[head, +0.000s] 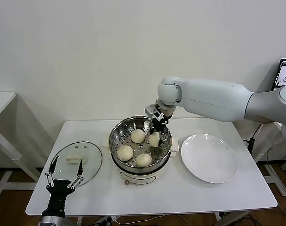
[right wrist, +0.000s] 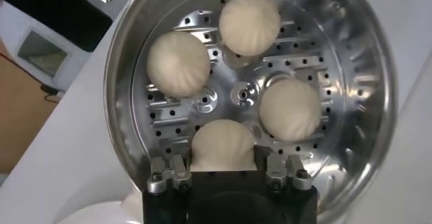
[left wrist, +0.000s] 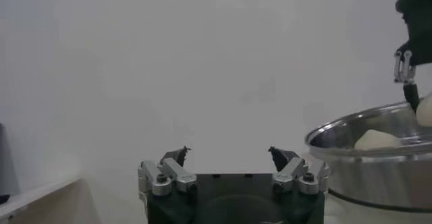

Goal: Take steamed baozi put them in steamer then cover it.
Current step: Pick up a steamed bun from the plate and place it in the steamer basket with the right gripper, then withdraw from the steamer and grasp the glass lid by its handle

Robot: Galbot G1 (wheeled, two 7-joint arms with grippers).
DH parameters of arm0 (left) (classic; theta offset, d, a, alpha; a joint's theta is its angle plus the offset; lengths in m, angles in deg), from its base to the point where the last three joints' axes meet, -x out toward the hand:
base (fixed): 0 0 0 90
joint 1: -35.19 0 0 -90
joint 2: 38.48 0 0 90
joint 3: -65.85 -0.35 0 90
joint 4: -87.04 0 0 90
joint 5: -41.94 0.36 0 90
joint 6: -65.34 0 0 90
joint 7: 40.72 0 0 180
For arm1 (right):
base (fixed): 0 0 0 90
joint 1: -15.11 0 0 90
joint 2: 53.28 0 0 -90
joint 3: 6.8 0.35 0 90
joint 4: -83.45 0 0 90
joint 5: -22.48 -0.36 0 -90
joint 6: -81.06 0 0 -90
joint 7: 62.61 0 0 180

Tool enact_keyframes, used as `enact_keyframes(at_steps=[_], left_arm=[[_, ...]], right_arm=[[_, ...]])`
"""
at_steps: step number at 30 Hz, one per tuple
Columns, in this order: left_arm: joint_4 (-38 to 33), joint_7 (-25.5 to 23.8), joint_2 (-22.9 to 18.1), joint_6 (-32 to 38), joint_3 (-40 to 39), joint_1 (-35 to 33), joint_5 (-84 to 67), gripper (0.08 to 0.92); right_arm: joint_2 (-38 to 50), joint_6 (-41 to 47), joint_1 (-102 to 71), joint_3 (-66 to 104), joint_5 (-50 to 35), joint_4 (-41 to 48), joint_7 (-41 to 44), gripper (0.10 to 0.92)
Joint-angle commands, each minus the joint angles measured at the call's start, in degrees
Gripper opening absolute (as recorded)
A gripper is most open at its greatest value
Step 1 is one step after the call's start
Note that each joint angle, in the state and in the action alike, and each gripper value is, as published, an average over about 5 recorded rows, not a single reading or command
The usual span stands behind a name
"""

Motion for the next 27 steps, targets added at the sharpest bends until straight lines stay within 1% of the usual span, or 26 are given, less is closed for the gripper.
enact_keyframes(at_steps=[1, 10, 15, 18, 22, 24, 25, 27], left_arm=[[-0.1, 0.1, -0.1, 0.0, 0.0, 0.0, 0.0, 0.823], [-0.2, 0.1, 0.0, -0.1, 0.5, 0.0, 0.0, 0.823], [-0.3, 0.1, 0.0, -0.3, 0.7, -0.1, 0.0, 0.823], [-0.5, 0.1, 0.1, -0.5, 0.8, -0.1, 0.1, 0.823], [-0.7, 0.1, 0.1, -0.4, 0.9, -0.1, 0.9, 0.823], [-0.7, 0.2, 0.2, -0.2, 0.9, 0.0, 2.0, 0.823], [-0.7, 0.3, 0.2, -0.1, 0.9, 0.1, 2.7, 0.823], [-0.9, 0.7, 0.3, 0.3, 0.9, 0.4, 4.5, 0.823]], right_arm=[[-1.8, 0.3, -1.1, -0.8, 1.2, 1.1, -0.3, 0.660], [-2.2, 0.1, -1.3, -0.6, 1.6, 1.4, -0.5, 0.722], [-1.5, 0.0, -1.1, -0.1, 1.6, 0.7, -0.5, 0.782], [0.2, 0.0, -0.7, 1.6, 1.5, -0.8, -0.5, 0.814], [5.5, -0.4, 0.1, 7.3, 0.1, -5.2, -0.7, 0.822], [9.2, -1.4, 0.0, 11.0, -2.1, -7.7, -2.8, 0.822], [11.2, -2.2, -0.3, 12.9, -3.4, -8.8, -5.2, 0.822], [15.5, -5.1, -1.5, 15.5, -5.8, -11.2, -13.8, 0.823]])
